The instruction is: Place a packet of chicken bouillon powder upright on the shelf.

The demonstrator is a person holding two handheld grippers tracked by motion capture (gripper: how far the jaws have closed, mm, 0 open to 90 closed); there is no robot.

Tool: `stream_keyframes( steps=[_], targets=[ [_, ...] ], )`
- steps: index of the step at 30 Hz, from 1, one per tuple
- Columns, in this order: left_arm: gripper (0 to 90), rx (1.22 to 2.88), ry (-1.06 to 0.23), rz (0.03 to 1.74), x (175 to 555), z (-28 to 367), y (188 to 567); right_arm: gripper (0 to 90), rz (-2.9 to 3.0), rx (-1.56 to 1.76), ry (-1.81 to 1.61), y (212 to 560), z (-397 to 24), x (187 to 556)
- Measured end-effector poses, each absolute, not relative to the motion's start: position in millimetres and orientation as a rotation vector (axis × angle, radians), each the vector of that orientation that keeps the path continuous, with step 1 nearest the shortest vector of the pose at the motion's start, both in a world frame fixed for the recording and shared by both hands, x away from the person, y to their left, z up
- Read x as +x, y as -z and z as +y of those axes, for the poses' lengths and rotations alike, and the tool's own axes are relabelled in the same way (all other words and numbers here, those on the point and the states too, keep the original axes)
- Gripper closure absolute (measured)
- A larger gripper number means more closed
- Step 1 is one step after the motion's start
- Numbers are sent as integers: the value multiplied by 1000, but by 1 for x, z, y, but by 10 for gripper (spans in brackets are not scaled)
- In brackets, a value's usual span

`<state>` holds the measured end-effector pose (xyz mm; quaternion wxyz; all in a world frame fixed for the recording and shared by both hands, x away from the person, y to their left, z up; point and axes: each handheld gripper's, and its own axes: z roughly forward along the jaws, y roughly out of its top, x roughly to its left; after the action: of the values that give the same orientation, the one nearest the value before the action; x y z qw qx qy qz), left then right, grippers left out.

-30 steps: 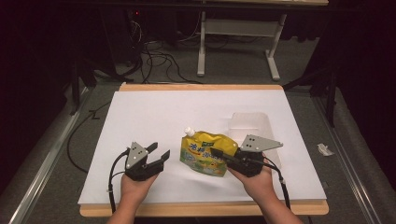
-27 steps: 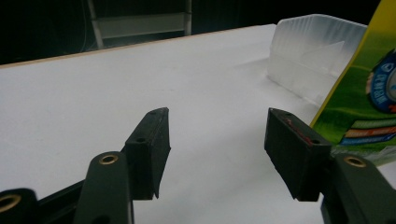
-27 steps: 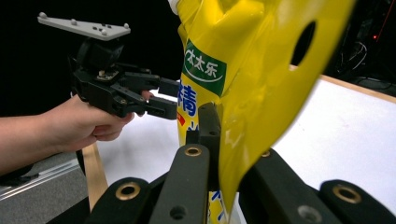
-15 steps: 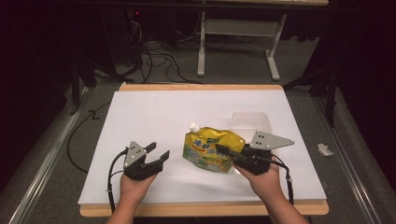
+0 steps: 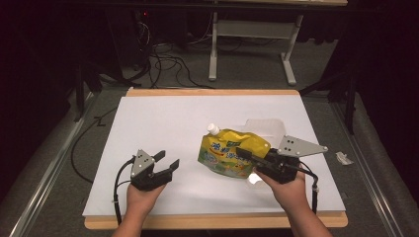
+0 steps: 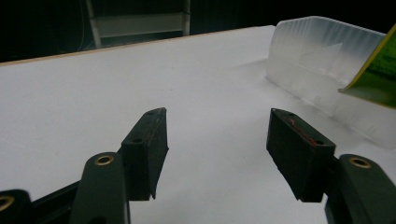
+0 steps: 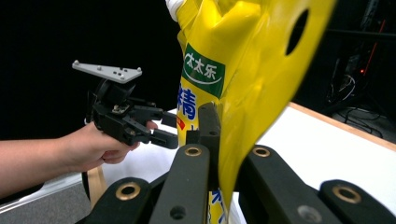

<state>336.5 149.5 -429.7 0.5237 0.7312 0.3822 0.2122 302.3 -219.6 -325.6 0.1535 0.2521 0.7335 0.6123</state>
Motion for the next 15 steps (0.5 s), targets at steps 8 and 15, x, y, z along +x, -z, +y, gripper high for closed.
stream_keyframes(
  steps=[8, 15],
  targets=[
    [393, 1752, -505, 909, 336, 150, 429, 900, 2072, 738, -1762, 318, -232, 300],
    [393, 1752, -507, 910, 336, 150, 429, 900, 2049, 736, -1743, 312, -245, 300]
  ],
)
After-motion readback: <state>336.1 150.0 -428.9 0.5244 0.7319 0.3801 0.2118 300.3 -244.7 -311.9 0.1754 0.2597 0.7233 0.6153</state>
